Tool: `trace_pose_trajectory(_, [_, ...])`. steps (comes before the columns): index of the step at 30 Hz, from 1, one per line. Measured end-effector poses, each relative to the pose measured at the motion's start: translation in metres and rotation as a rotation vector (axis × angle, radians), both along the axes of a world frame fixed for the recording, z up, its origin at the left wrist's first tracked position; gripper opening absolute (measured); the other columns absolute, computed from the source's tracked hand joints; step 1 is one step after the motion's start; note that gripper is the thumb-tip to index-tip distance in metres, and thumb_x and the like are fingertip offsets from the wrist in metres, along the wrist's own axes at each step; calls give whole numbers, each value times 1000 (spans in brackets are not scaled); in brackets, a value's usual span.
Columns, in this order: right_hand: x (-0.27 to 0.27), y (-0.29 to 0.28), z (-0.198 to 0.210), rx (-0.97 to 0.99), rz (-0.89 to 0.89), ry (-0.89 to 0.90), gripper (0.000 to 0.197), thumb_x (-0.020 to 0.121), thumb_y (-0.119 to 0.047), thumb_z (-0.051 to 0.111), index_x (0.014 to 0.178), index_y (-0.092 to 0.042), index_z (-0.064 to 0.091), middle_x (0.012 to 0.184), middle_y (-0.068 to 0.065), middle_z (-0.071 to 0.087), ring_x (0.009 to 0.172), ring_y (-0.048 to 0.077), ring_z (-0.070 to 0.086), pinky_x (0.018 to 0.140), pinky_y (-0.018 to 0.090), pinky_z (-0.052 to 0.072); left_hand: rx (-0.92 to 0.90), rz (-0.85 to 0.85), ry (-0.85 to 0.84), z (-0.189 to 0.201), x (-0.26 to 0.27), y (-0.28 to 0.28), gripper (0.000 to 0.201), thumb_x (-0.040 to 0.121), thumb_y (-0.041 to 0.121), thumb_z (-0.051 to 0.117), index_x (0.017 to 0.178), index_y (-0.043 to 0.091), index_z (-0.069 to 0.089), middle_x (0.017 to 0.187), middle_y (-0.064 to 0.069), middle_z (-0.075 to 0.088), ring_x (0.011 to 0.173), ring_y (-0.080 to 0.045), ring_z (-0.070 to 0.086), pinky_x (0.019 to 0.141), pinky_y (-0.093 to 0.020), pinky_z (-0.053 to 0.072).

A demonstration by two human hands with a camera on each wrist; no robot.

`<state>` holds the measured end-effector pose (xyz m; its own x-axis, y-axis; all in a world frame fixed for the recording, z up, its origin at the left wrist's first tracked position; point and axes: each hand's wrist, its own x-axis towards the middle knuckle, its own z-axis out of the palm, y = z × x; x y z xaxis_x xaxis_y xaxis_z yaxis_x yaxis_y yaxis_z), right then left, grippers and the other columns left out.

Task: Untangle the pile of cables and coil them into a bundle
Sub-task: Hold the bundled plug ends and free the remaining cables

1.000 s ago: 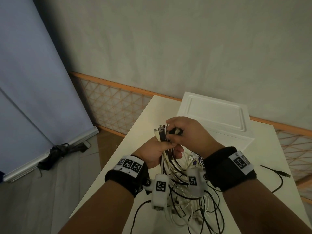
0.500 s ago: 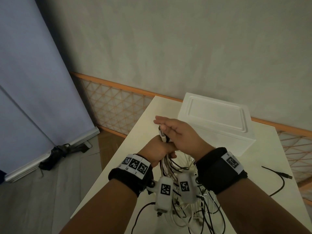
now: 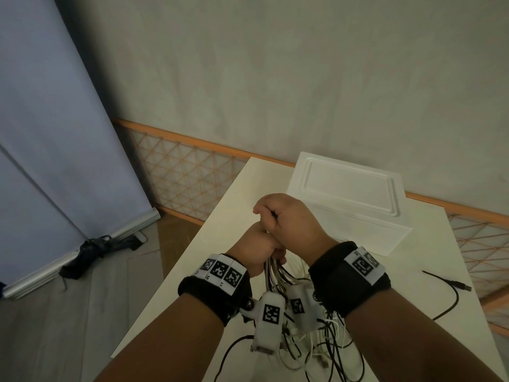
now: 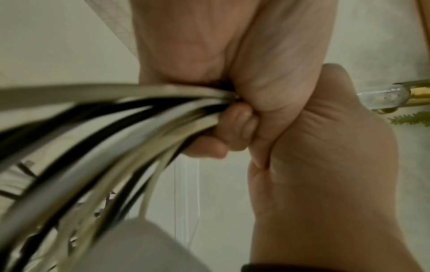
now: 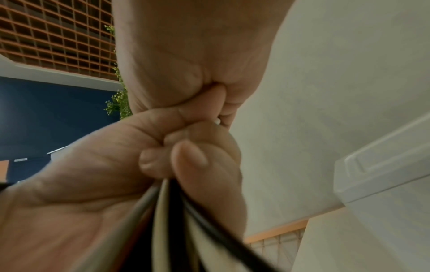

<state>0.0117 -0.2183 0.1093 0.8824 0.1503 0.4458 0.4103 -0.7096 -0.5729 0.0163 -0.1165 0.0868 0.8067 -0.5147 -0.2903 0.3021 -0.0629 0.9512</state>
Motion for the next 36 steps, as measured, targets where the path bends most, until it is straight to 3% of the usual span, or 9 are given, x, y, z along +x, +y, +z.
trace_pose_trajectory(5, [-7,-2,10,-8,107,156,39,84,-21,40,110,-9,66,109,0,65,98,5,55,85,15,41,-9,27,-85,2,-4,-1,5,73,11,48,74,9,52,57,-5,45,44,-10,44,48,-25,44])
trace_pose_trajectory(10, [-2,-18,23,721,254,444,47,85,-25,39,126,-8,57,132,3,58,121,11,54,104,24,39,41,28,-142,0,1,6,35,83,4,68,60,14,44,45,3,40,40,-12,37,57,-29,44])
trace_pose_trajectory(13, [-1,-17,26,531,235,439,41,92,-33,33,124,-30,57,137,-10,53,129,0,44,111,22,28,72,1,-192,2,3,6,29,76,11,71,56,13,50,43,0,45,43,-17,43,64,-35,45])
trace_pose_trajectory(18, [-6,-4,20,305,211,440,46,92,-52,40,120,-24,65,133,-9,57,120,-2,51,102,16,35,93,-84,-232,8,-4,7,17,72,6,64,79,-10,64,58,-17,58,55,-21,59,58,-30,48])
trace_pose_trajectory(22, [-12,-1,17,114,177,356,42,98,-36,43,120,-8,64,139,2,52,131,0,41,113,25,28,157,-133,-310,12,-6,11,22,84,-7,59,65,3,64,65,-16,65,67,-12,67,66,-19,52])
trace_pose_trajectory(26, [-10,0,23,-304,164,294,63,95,-53,25,144,-16,36,155,-1,26,145,10,12,118,42,1,263,-104,-343,7,-1,8,34,88,-5,56,61,16,58,66,1,59,64,5,60,65,-9,44])
trace_pose_trajectory(29, [-9,-1,29,-27,44,216,66,94,-53,34,148,-16,27,152,4,34,139,14,30,114,29,21,190,43,-326,12,6,4,5,78,4,57,76,4,61,66,-9,61,62,-18,59,59,-33,49])
trace_pose_trajectory(32, [-10,3,25,87,-100,45,57,92,-50,40,135,-14,51,136,6,54,124,17,51,101,24,38,122,103,-327,20,9,1,27,72,22,49,86,4,63,80,-21,66,72,-31,66,66,-42,56])
trace_pose_trajectory(36, [-14,2,11,-38,-42,51,68,87,-61,29,125,-14,61,130,3,60,120,13,54,97,16,34,103,39,-378,16,-2,0,35,75,33,37,94,15,59,91,-6,62,83,5,64,79,-22,53])
